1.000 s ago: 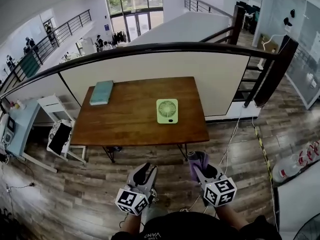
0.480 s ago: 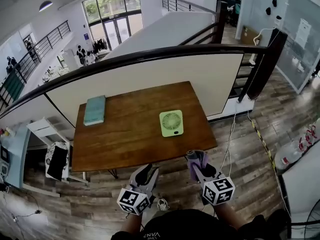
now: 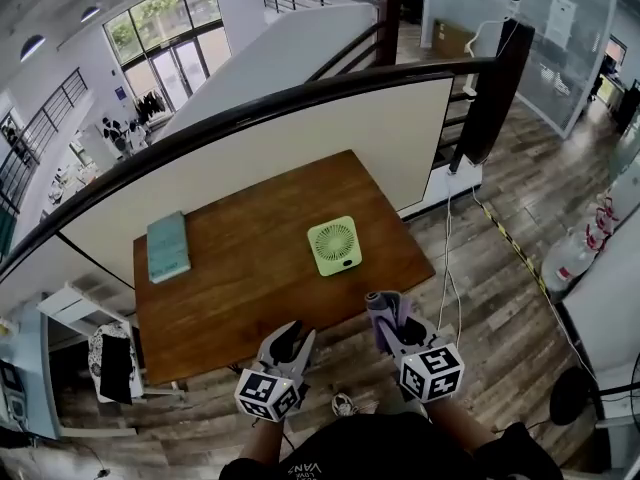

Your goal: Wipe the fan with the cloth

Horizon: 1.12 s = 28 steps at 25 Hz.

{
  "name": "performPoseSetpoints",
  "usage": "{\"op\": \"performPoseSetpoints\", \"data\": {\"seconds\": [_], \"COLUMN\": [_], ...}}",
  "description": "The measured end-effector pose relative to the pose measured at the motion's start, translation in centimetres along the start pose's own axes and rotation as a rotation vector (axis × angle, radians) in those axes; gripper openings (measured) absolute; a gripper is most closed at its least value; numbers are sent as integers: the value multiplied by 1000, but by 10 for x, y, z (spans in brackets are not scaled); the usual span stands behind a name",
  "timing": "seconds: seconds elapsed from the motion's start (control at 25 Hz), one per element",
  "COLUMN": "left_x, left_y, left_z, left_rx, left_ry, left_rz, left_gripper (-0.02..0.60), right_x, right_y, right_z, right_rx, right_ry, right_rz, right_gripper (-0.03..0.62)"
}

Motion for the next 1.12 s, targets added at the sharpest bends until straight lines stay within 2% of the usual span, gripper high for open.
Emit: {"op": "performPoseSetpoints", "data": {"seconds": [0.4,1.12], "left_x": [-47,-108], "left_y": [37,143], "left_z": [-20,-48], "left_rx": [-59,-211], "left_ry": [-21,-64], "left_rz": [-7,81], "left_gripper": [104,104], "right_x": [6,60], "right_y": [50,175], "right_z": [0,30], "right_rx": [-39,-156], "right_ry": [-9,-100], "right_rz": [-8,141], "right_gripper": [117,117]}}
Point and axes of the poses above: the fingertips, and each gripper's own axes: y forward along the fingers, x to its right, z out of its top, the point moved 9 cm from there along -y, backward along the fingers, and after that the axes turned 3 degrees about y, right-handed, at the moved point
